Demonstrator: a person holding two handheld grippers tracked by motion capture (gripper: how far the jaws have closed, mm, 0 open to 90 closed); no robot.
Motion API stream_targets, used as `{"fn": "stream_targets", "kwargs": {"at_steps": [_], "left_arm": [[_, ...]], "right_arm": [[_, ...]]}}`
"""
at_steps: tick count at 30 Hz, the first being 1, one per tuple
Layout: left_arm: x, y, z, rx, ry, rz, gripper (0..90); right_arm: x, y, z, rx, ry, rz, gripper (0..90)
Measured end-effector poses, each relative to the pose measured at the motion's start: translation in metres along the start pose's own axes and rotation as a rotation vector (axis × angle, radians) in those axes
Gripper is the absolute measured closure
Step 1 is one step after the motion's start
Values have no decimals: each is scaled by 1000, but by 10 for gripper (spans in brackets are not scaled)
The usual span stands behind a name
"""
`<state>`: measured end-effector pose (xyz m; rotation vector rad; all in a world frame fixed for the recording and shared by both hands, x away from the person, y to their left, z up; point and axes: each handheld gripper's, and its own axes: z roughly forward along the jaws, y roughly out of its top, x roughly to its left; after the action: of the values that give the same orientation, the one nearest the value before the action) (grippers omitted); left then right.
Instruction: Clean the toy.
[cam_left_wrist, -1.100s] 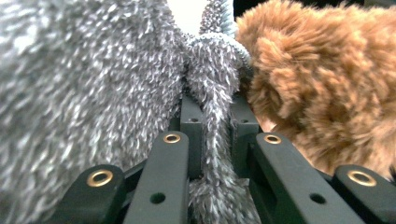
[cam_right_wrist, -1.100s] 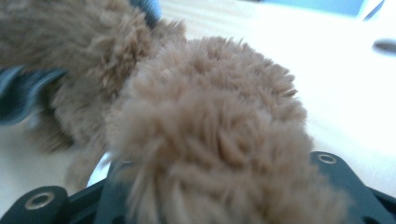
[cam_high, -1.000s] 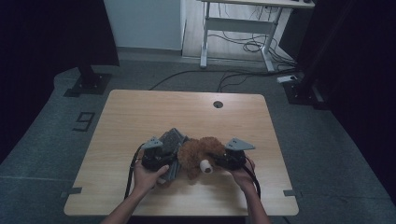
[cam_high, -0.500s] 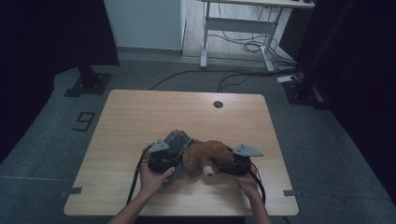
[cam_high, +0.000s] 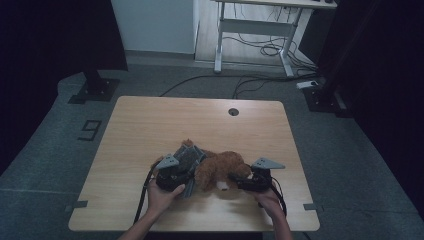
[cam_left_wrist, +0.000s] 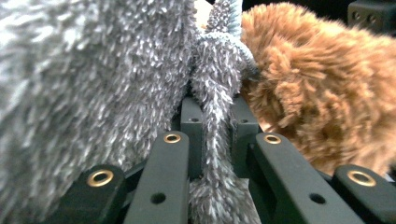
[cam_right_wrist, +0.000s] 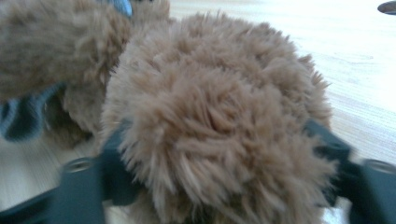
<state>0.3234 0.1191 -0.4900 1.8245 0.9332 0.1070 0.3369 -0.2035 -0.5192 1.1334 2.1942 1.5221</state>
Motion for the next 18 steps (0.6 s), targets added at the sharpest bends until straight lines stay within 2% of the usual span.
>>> {"fn": "stream_targets", "kwargs": {"at_steps": [2, 4, 8, 11, 14, 16, 18], "left_arm": [[-6, 10, -3, 16, 4, 17, 798], [-14, 25, -6, 23, 21, 64, 795], [-31, 63, -5, -2, 17, 124, 795], [-40, 90, 7, -1, -22, 118, 794], [-51, 105, 29, 46, -68, 130, 792], [-57, 105, 49, 108, -73, 135, 792], [-61, 96, 70, 179, -77, 134, 790]], "right_arm": [[2, -1, -1, -2, -8, -23, 425], [4, -1, -2, -11, -19, -52, 471], [4, -3, -3, -31, -26, -60, 498], [4, -3, -2, -37, -33, -52, 498], [4, -3, -2, -32, -33, -48, 498], [3, -3, -2, -29, -31, -48, 497], [3, -3, -2, -32, -33, -50, 497]]}}
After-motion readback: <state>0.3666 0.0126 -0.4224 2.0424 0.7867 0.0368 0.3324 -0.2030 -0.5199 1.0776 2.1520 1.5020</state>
